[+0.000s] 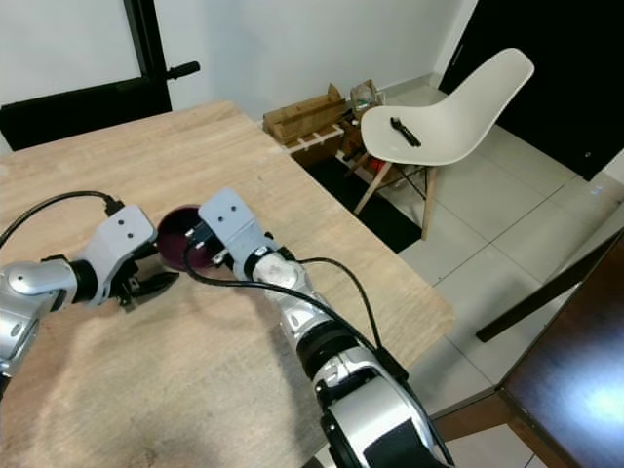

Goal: Setting the table

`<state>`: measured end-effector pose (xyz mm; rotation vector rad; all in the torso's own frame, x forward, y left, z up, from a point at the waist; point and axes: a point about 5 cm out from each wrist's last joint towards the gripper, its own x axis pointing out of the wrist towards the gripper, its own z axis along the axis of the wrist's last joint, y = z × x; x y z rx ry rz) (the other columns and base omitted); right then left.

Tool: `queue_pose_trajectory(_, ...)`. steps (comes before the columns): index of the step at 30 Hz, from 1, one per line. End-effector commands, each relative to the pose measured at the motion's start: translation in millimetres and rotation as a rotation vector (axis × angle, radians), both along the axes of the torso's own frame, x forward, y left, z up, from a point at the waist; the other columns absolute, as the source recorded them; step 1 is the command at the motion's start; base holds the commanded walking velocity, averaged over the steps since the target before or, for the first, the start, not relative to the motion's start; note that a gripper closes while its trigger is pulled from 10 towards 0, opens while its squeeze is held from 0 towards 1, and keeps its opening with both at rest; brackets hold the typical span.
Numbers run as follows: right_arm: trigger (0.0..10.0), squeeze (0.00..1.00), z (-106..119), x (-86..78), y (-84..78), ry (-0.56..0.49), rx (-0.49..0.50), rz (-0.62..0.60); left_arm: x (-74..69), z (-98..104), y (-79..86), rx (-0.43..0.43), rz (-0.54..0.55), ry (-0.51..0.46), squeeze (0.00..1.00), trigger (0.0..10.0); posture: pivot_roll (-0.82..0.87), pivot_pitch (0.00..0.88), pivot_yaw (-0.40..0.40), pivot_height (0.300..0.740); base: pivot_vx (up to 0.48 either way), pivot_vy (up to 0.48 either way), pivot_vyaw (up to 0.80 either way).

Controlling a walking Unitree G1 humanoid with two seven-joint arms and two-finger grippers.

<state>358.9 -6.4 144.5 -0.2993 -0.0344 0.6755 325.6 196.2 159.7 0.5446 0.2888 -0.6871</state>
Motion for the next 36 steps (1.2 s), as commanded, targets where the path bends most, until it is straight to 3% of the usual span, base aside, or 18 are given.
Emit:
queue_pose_trajectory(1, 0.0, 0.00, 1, 1.9, -2.3, 0.006, 0.026, -0.006, -1.0, 1, -0.5, -0.035, 0.011, 0.000, 0.00, 10.0, 0.01, 0.052, -0.050, 0.740, 0.000, 0.000, 0.00)
queue_pose_trajectory(3, 0.0, 0.00, 5, 4.2, -5.3, 0.002, 0.064, -0.021, -0.6, 15, -6.0, -0.140, 0.009, -0.043, 0.00, 10.0, 0.01, 0.053, -0.050, 0.740, 0.000, 0.000, 0.00)
queue_pose_trajectory(4, 0.0, 0.00, 5, 4.2, -5.3, 0.002, 0.064, -0.021, -0.6, 15, -6.0, -0.140, 0.009, -0.043, 0.00, 10.0, 0.01, 0.053, -0.050, 0.740, 0.000, 0.000, 0.00)
queue_pose_trajectory(6, 0.0, 0.00, 13, 8.0, -10.3, -0.005, 0.131, -0.046, -5.6, 44, -12.0, -0.354, -0.027, -0.111, 0.00, 10.0, 0.00, 0.055, -0.048, 0.740, 0.000, 0.000, 0.00)
queue_pose_trajectory(7, 0.0, 0.00, 13, 8.0, -10.3, -0.005, 0.131, -0.046, -5.6, 44, -12.0, -0.354, -0.027, -0.111, 0.00, 10.0, 0.00, 0.055, -0.048, 0.740, 0.000, 0.000, 0.00)
queue_pose_trajectory(10, 0.0, 0.00, 31, 13.7, -21.9, -0.025, 0.278, -0.092, -21.9, 80, -9.0, -0.575, -0.074, -0.178, 0.00, 10.0, 0.00, 0.063, -0.044, 0.740, 0.000, 0.000, 0.00)
queue_pose_trajectory(19, 0.0, 0.00, 64, 15.9, -44.7, -0.105, 0.461, -0.143, -40.3, 99, 1.6, -0.684, -0.056, -0.223, 0.00, 10.0, -0.01, 0.069, -0.040, 0.740, 0.000, 0.000, 0.00)
queue_pose_trajectory(20, 1.3, 0.00, 73, 13.0, -52.6, -0.130, 0.522, -0.149, -41.1, 99, 5.1, -0.734, -0.010, -0.227, 0.00, 10.0, -0.01, 0.071, -0.038, 0.740, 0.000, 0.000, 0.00)
queue_pose_trajectory(21, 4.2, 0.00, 77, 11.3, -55.3, -0.140, 0.546, -0.148, -40.6, 99, 6.4, -0.750, 0.011, -0.229, 0.00, 10.0, -0.01, 0.071, -0.038, 0.740, 0.000, 0.000, 0.00)
queue_pose_trajectory(22, 10.0, 0.00, 81, 8.7, -61.0, -0.157, 0.572, -0.161, -37.9, 95, 7.8, -0.742, 0.068, -0.230, 0.00, 10.0, -0.01, 0.071, -0.036, 0.740, 0.000, 0.000, 0.00)
queue_pose_trajectory(24, 10.0, 0.00, 84, 6.9, -64.9, -0.168, 0.586, -0.172, -36.2, 92, 8.7, -0.733, 0.108, -0.230, 0.00, 10.0, -0.01, 0.071, -0.036, 0.740, 0.000, 0.000, 0.00)
queue_pose_trajectory(26, 10.0, 0.00, 89, -2.9, -80.8, -0.205, 0.626, -0.225, -31.2, 76, 6.8, -0.626, 0.234, -0.255, 0.00, 10.0, -0.03, 0.074, -0.029, 0.740, 0.000, 0.000, 0.00)
queue_pose_trajectory(29, 10.0, 0.00, 90, -8.2, -88.1, -0.227, 0.634, -0.251, -30.1, 71, 5.0, -0.579, 0.279, -0.281, 0.00, 10.0, -0.03, 0.075, -0.025, 0.740, 0.000, 0.000, 0.00)
queue_pose_trajectory(30, 10.0, 0.00, 89, -14.1, -97.4, -0.237, 0.640, -0.290, -29.2, 65, 3.2, -0.498, 0.340, -0.323, 0.00, 10.0, -0.03, 0.077, -0.020, 0.740, 0.000, 0.000, 0.00)
queue_pose_trajectory(32, 10.0, 0.00, 81, -28.9, -119.0, -0.250, 0.629, -0.365, -34.2, 54, -2.0, -0.421, 0.461, -0.390, 0.00, 10.0, -0.02, 0.078, 0.003, 0.740, 0.000, 0.000, 0.00)
queue_pose_trajectory(36, 10.0, 0.00, 74, -44.6, -142.7, -0.255, 0.580, -0.446, -44.9, 43, -9.0, -0.409, 0.515, -0.388, 0.00, 10.0, -0.03, 0.079, 0.018, 0.740, 0.000, 0.000, 0.00)
